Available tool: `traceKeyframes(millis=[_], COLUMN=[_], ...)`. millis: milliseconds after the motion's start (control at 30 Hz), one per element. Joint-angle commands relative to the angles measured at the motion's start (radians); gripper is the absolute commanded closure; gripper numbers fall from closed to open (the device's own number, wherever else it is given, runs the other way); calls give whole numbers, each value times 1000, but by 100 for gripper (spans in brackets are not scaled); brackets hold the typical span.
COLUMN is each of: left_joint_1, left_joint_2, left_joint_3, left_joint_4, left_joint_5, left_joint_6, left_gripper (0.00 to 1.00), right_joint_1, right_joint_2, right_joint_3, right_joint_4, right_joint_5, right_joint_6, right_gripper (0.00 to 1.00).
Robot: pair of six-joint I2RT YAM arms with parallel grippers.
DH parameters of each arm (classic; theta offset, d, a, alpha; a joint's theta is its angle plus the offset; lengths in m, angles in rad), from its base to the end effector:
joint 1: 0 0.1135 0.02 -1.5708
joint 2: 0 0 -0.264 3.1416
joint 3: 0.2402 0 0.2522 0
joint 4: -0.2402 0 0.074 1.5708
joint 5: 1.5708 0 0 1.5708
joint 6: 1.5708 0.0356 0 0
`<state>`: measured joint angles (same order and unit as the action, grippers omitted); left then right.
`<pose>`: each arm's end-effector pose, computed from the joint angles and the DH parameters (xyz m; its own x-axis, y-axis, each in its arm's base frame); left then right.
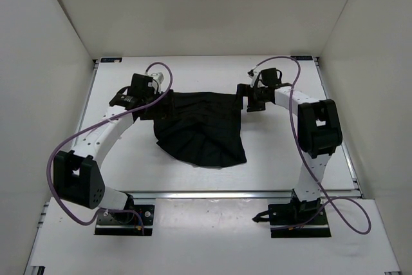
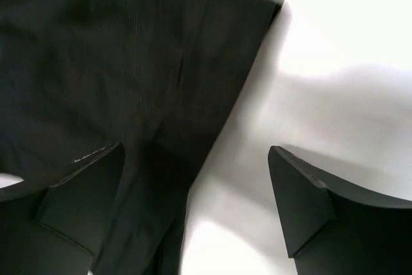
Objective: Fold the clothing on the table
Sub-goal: Flatten the skirt out
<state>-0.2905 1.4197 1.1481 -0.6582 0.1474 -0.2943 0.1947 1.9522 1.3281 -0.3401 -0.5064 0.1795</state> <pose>0.2837 -0.0903 0.2790 -0.8415 -0.0479 -0.5381 0.1289 0.9495 -0.2861 0.4009 0.0967 0.1777 -0.8718 -0.0128 -0.4898 -0.2895 0.8199 0.4939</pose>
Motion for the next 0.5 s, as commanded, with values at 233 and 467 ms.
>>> traceKeyframes(millis=[233, 467], left_joint_1=[11, 31], left_joint_2=[38, 64], left_joint_3=[108, 124], left_joint_4=[-86, -81], left_joint_5=[7, 12], left_joint_6=[40, 38], left_gripper=[1, 2], right_joint_1=[-38, -34], right_joint_2=[172, 244], right_joint_3=[255, 325], right_joint_4=[136, 92], right_joint_5=[-95, -92], right_joint_6=[63, 46], right_gripper=[16, 24])
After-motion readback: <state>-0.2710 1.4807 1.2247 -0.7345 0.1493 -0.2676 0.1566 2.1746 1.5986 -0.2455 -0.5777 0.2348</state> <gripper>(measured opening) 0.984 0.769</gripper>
